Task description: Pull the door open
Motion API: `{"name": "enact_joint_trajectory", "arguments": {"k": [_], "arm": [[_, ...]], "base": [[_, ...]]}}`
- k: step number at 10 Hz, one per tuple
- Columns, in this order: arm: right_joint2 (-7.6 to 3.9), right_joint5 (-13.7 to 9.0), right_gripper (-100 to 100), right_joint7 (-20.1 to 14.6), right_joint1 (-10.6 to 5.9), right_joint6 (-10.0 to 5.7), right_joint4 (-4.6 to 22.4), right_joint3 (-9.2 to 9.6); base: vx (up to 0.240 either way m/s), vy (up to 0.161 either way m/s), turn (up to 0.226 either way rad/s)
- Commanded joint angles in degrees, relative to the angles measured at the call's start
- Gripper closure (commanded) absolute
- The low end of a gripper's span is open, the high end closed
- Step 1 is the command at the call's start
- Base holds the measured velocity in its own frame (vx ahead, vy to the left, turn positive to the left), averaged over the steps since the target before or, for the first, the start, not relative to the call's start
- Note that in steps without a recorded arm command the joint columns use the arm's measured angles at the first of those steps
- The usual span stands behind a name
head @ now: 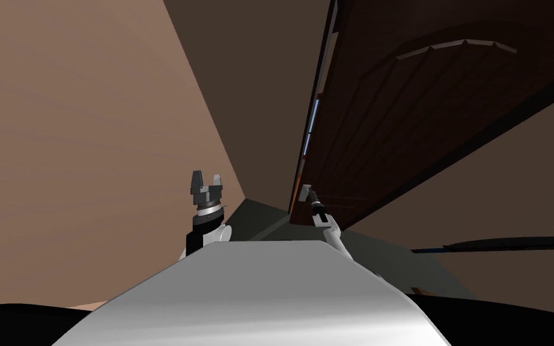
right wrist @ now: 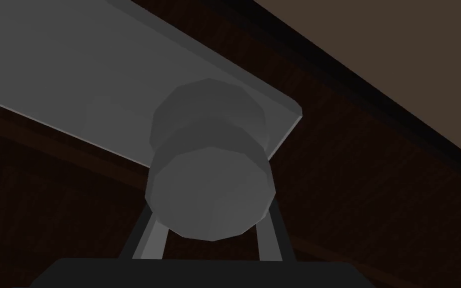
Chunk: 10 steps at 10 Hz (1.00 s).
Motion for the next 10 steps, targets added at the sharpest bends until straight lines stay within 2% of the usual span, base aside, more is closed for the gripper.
{"name": "enact_joint_trajectory", "arguments": {"k": [1,2,4,5,6,7,8,9,10], "arm": [[0.3,-2.86,100,-2.86,-0.5,-0.41,0.29,0.7],[0.3,-3.02,100,-3.11,-0.5,-0.41,0.29,0.7],[0.17,-7.14,100,-6.83,-0.74,-0.23,0.63,1.03],[0.17,-7.92,100,-7.67,-0.74,-0.23,0.63,1.03],[0.1,-10.18,100,-9.63,-0.87,-0.14,0.81,1.19],[0.1,-10.43,100,-9.96,-0.87,-0.14,0.81,1.19],[0.03,-12.87,100,-12.11,-0.99,-0.05,0.98,1.36],[0.03,-12.93,100,-12.24,-0.99,-0.05,0.98,1.36],[-0.03,-15.44,100,-14.52,-1.11,0.03,1.16,1.52]], "base": [[-0.063,-0.037,0.121],[-0.048,-0.028,0.05],[-0.062,-0.038,0.119],[-0.061,-0.039,0.062],[-0.072,-0.034,0.115],[-0.054,-0.035,0.07],[-0.059,-0.032,0.124],[-0.049,-0.034,0.051],[-0.058,-0.032,0.112]]}}
